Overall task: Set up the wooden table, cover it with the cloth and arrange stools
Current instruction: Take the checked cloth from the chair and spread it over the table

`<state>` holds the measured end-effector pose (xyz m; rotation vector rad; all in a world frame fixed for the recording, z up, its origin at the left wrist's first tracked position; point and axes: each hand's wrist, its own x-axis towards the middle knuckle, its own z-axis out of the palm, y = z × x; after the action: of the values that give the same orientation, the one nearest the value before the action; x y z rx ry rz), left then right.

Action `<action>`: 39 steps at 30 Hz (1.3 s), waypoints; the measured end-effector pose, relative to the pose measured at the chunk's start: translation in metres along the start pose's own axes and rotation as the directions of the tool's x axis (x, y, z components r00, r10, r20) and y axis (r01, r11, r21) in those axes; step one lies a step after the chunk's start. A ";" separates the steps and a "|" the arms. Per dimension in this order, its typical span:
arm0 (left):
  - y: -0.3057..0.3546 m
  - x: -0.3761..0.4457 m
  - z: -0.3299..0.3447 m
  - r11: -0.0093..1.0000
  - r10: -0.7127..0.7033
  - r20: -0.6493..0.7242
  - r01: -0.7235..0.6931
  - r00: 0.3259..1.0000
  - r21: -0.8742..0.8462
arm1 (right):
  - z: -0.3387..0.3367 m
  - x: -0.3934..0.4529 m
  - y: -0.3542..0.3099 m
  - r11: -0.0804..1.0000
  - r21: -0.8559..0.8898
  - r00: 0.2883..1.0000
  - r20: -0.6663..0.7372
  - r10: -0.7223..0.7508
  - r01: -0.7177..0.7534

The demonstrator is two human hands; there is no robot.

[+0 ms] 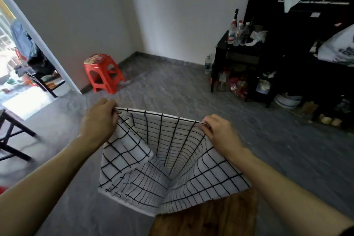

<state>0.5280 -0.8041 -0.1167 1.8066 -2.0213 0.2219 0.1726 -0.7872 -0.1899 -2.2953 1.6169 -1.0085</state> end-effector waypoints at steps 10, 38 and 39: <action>-0.043 0.047 0.086 0.992 0.111 0.225 -0.123 0.968 0.040 | 0.045 0.040 0.043 0.978 -0.204 0.995 0.096 -0.018 0.038; -0.003 0.249 0.280 0.917 0.371 0.062 -0.355 0.926 -0.182 | 0.046 0.212 0.253 0.901 -0.402 0.985 0.030 -0.168 0.166; 0.002 0.251 0.282 0.905 0.398 0.063 -0.381 0.915 -0.188 | 0.039 0.204 0.260 0.901 -0.402 0.986 0.054 -0.158 0.166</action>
<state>0.4519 -1.1414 -0.2674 1.3186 -2.3811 0.0678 0.0334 -1.0817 -0.2576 -2.7365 1.7913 -0.7265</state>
